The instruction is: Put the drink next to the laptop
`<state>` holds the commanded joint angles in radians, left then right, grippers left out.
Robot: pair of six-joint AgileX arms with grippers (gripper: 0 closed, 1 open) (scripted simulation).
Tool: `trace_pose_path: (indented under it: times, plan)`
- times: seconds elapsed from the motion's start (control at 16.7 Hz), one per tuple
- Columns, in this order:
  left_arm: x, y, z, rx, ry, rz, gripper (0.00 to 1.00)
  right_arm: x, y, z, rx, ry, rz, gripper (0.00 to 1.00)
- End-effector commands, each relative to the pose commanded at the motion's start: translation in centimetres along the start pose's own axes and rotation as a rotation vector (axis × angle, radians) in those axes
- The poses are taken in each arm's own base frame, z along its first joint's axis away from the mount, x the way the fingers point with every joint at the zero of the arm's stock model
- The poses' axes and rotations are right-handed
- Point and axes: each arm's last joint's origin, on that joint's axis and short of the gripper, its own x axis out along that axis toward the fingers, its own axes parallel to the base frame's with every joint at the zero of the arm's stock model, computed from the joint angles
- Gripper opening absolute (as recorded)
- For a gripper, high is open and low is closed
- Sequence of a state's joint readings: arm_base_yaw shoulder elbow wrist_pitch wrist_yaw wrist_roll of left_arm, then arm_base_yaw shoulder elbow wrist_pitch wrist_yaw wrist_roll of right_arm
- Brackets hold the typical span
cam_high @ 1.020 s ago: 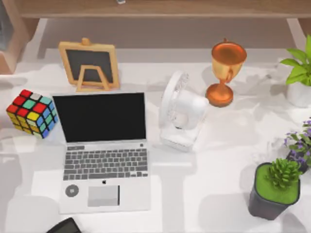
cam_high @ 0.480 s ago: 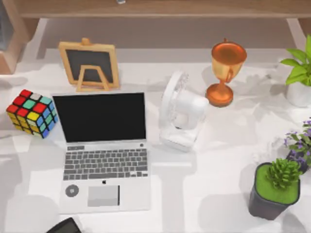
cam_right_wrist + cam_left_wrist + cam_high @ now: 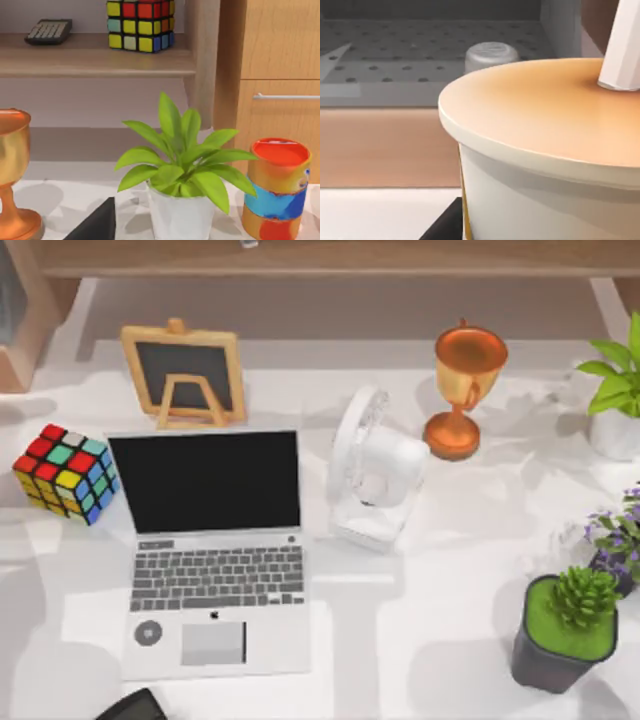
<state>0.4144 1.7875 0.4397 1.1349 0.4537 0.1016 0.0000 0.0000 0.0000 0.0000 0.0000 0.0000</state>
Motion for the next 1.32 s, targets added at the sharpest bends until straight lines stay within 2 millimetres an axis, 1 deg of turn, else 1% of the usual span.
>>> trace_pose_path:
  times: [0.24,0.48,0.6,0.72,0.84,0.96,1.14,1.32]
  plan:
    - [-0.1,0.0,0.5,0.000,0.001,0.000,0.00,0.0,0.0,0.0,0.000,0.000,0.000,1.00]
    - [-0.1,0.0,0.4,-0.001,0.005,0.000,0.00,0.0,0.0,0.0,0.000,0.000,0.000,1.00]
    - [0.2,-0.4,1.5,0.022,-0.040,0.001,0.00,0.0,0.0,0.0,0.000,0.000,0.000,1.00]
    - [0.8,-1.4,2.8,0.046,-0.092,-0.005,0.00,0.0,0.0,0.0,0.000,0.000,0.000,1.00]
    - [1.5,-3.4,4.1,0.065,-0.144,-0.021,0.00,0.0,0.0,0.0,0.000,0.000,0.000,1.00]
    - [2.2,-6.2,5.3,0.078,-0.200,-0.048,0.00,0.0,0.0,0.0,0.000,0.000,0.000,1.00]
    - [2.6,-11.5,7.1,0.084,-0.296,-0.107,0.00,0.0,0.0,0.0,0.000,0.000,0.000,1.00]
    - [1.8,-17.8,8.8,0.064,-0.403,-0.184,0.00,0.0,0.0,0.0,0.000,0.000,0.000,1.00]
